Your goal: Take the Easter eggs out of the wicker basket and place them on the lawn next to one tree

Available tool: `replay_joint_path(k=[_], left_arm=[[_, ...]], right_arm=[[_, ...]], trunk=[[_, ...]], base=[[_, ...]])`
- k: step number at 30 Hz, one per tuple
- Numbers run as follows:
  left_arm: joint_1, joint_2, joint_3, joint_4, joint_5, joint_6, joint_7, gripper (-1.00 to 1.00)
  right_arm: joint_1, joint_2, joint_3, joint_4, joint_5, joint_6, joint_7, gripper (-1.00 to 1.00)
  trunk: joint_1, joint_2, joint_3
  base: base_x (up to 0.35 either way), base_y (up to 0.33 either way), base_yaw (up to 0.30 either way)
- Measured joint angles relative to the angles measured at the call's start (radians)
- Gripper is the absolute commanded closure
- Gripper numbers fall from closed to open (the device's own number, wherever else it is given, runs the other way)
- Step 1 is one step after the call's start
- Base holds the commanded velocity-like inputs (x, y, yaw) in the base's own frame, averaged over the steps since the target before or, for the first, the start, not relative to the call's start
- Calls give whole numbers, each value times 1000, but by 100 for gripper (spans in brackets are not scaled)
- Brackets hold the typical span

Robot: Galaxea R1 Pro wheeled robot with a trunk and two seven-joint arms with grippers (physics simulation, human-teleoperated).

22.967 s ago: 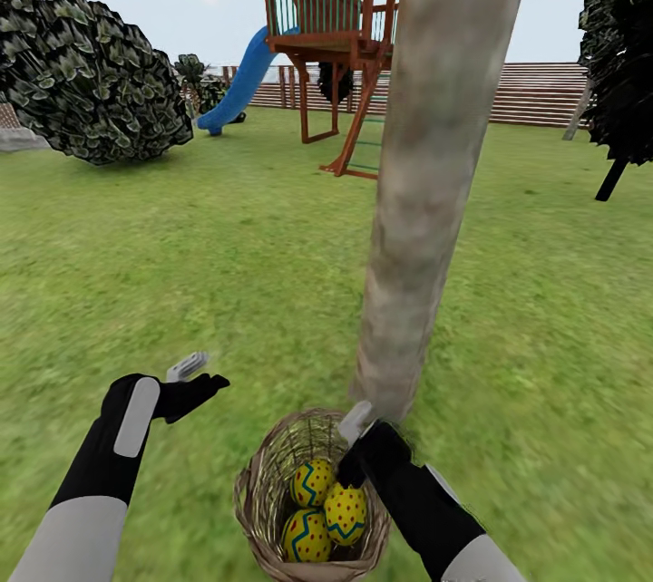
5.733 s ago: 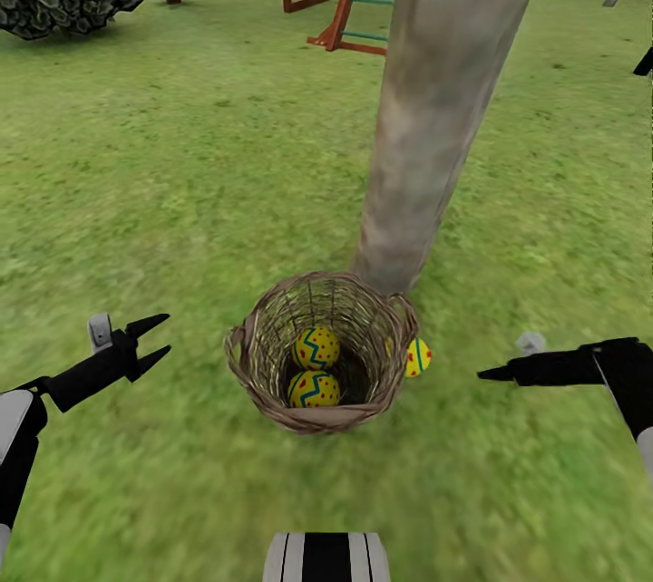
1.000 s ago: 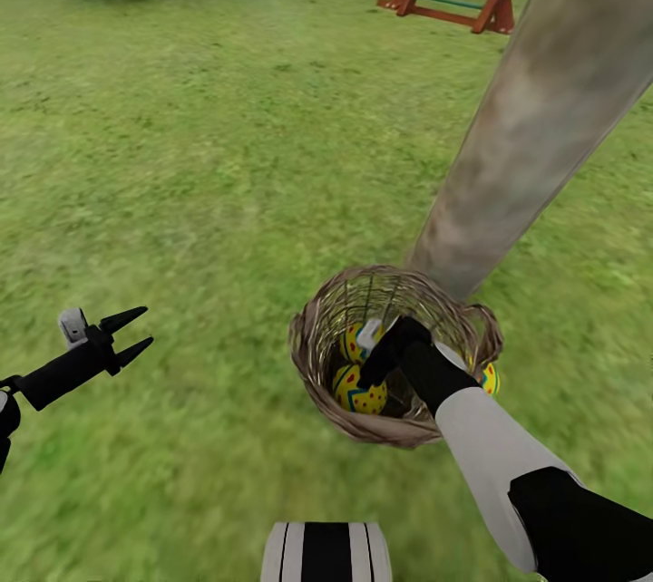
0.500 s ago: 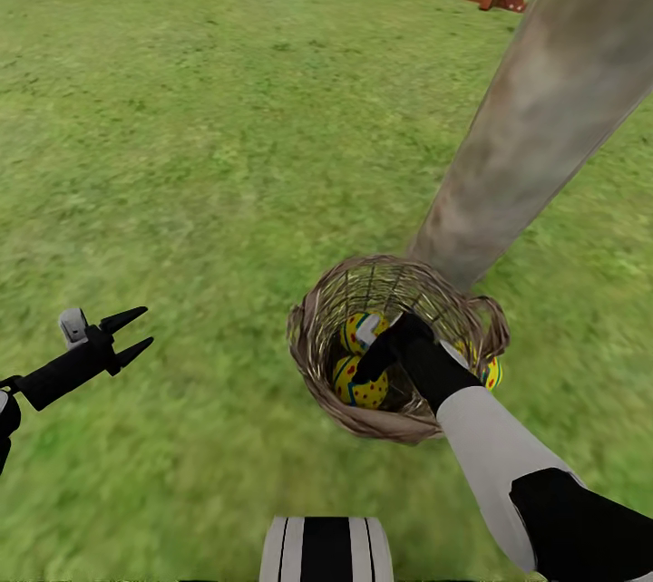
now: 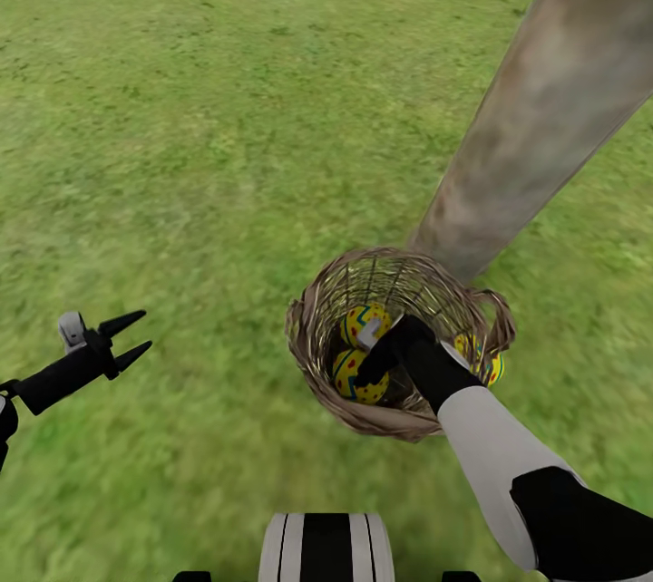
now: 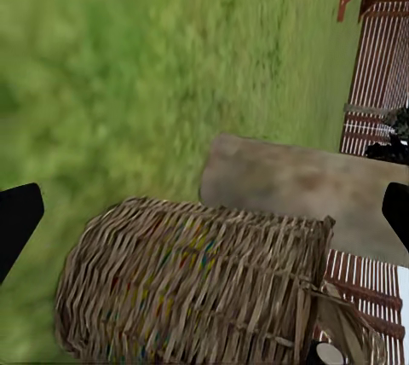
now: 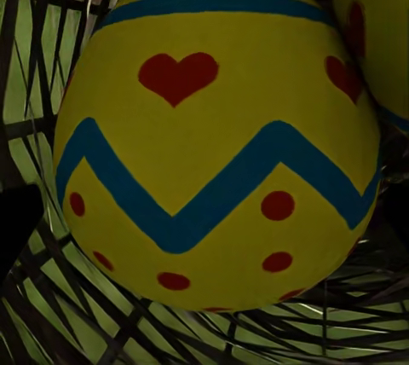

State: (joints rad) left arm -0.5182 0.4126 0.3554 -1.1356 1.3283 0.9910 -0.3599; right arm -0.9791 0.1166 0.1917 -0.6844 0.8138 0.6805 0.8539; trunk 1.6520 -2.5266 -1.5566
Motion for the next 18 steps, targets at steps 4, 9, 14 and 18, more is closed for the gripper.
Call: replay_joint_path(k=[4,9,14,18], left_arm=[[6,0,0,0,0,0,0,-100],[7,0,0,-1,1,0,0,-100],[7,0,1,0,1,0,0,-100],[6,-1,1,0,1,0,0,-100]], right_arm=[[-1,1,0,7,-1,-1,-3,-100],[-1,0,0,7,-4,0,-5,-100],[-1,0,-4,-6,-6,0,-14,-100],[-1,0,-6,-9,-8,-1,-18,-100]], trunk=[[0,0,0],[1,0,-4],[1,-1,-11],[2,-1,-15]], base=[[0,0,0],[0,0,0],[0,0,0],[0,0,0]])
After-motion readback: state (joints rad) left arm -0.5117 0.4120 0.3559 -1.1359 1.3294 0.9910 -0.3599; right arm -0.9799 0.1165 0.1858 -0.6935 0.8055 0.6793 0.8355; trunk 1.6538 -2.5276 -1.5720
